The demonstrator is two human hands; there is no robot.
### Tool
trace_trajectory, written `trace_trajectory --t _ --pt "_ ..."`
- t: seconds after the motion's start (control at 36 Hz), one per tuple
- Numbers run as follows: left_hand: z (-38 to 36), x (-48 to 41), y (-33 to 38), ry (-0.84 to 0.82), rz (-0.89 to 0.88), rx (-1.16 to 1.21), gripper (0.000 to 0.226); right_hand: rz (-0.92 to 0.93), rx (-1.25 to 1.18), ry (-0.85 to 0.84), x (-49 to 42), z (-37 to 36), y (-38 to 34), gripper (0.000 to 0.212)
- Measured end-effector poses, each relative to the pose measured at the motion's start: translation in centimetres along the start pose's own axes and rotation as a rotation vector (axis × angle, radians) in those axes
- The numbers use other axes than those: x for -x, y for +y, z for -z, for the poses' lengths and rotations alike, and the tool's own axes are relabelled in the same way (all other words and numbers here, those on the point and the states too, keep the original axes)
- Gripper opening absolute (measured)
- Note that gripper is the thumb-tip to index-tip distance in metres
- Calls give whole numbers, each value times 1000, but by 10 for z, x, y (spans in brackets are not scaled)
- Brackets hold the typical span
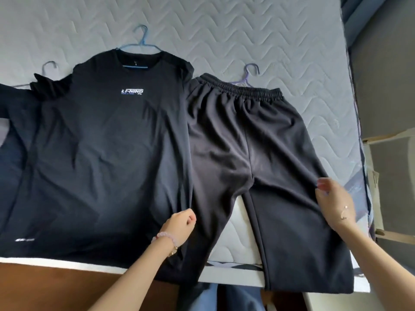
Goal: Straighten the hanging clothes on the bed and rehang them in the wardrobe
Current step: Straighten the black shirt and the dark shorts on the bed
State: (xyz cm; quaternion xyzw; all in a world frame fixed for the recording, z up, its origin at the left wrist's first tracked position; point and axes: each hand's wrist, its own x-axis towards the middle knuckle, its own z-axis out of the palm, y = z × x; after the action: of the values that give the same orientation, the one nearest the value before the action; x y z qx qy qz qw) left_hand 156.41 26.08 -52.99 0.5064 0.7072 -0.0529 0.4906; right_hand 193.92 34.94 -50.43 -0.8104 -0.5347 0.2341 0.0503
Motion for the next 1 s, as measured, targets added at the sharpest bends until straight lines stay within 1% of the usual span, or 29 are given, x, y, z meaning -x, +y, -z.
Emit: trace_trajectory --t 0.08,0.17,0.25,0.33,0.5,0.61,0.69,0.75,0.83,0.92,1.0 --pt "20 -5 1 35 -23 39 13 77 -40 -68 -3 -7 -33 24" --pt "39 -13 5 75 -72 53 13 63 -52 -149 -8 -14 -65 21" --pt "61 -30 11 180 -149 -20 13 121 -9 -244 -26 -18 -94 20" --pt "85 -51 23 292 -200 -73 16 127 10 -279 -55 -15 -116 26" --pt "122 -92 45 451 -206 -71 17 167 60 -233 -126 -10 -136 27" --pt "123 -114 42 510 -186 -104 18 179 2 -175 -174 -12 -146 37" --pt "111 -124 31 580 -200 -154 23 183 -41 -168 -204 -17 -157 48" --pt "100 -131 23 595 -207 -192 31 215 -57 -176 -222 -25 -163 55" --pt "87 -140 12 579 -200 -228 43 281 -15 -205 -242 -37 -173 54" --pt "81 -143 7 582 -197 -268 46 303 54 -220 -257 -48 -181 56" --pt "79 -144 4 592 -191 -276 47 262 116 -200 -272 -55 -185 53"
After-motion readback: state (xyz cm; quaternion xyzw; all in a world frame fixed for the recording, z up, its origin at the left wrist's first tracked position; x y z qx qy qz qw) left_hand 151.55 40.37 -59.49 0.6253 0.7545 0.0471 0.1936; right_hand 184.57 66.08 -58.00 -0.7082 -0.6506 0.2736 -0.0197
